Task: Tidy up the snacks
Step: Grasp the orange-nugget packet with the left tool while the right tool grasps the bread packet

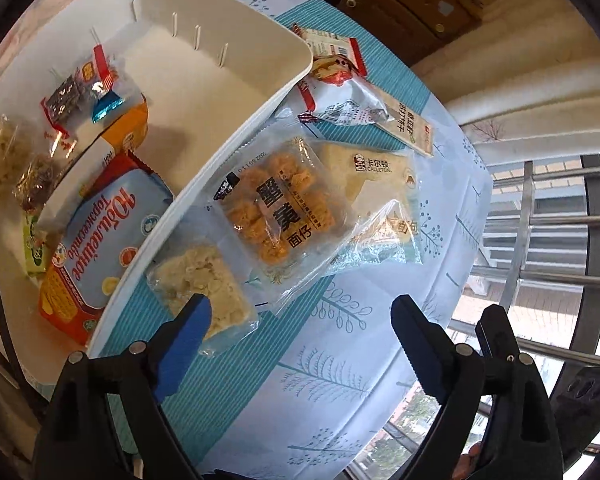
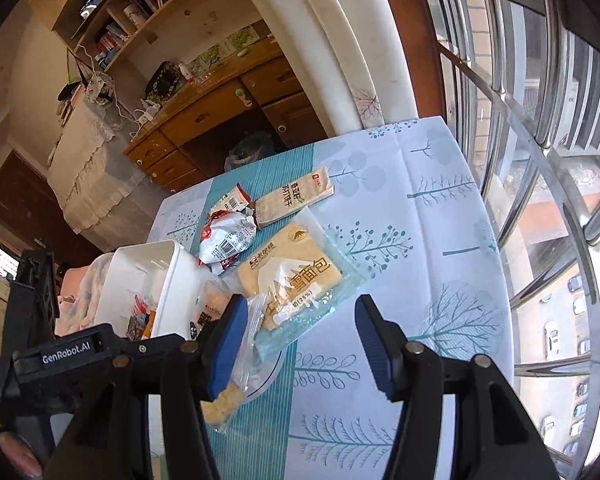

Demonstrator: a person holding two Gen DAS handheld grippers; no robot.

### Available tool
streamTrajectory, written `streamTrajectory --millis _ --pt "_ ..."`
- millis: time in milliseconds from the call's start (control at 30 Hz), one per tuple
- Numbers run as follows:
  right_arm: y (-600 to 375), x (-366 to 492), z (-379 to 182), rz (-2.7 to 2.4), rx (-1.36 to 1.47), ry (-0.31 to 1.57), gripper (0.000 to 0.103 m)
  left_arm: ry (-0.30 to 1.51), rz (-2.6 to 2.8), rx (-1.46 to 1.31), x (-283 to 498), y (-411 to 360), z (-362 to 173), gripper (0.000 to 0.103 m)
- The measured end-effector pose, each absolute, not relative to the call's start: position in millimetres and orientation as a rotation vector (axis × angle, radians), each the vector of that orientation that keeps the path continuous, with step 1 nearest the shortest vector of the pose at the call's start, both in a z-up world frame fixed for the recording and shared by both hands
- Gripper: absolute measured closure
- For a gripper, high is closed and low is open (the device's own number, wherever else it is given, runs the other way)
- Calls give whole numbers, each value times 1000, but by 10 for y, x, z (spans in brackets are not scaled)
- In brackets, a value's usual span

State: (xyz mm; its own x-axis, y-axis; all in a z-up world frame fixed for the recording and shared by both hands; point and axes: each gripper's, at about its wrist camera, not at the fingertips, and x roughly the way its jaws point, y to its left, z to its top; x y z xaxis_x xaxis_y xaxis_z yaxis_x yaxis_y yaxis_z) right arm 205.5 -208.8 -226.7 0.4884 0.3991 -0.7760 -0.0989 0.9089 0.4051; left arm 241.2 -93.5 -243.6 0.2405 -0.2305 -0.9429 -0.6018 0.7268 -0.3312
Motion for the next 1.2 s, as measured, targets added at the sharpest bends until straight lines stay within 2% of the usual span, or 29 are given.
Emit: streamTrajectory --millis 367,433,467,533,867,933,1200 --pt "-2302 2523 -2941 312 557 1245 47 1416 443 -890 2655 -930 -2871 9" --pt "-2316 2559 -3053 321 596 1267 43 1418 458 -903 2696 -905 -2918 9" --pt "-2317 2571 -3099 329 616 1274 37 1420 466 -909 2721 -894 -2942 9" --pt "-2314 2602 -3178 347 651 1284 32 1424 486 -925 2763 -861 -2989 8" --pt "-2156 2773 -3481 425 718 1297 32 1464 513 -981 2928 -828 -3260 3" --pt "-2115 2784 -3500 442 723 1277 28 1469 504 -975 2973 -857 -3298 3" --pt "-2156 2814 -3530 478 777 1216 28 1484 497 -951 3103 -910 -3465 2"
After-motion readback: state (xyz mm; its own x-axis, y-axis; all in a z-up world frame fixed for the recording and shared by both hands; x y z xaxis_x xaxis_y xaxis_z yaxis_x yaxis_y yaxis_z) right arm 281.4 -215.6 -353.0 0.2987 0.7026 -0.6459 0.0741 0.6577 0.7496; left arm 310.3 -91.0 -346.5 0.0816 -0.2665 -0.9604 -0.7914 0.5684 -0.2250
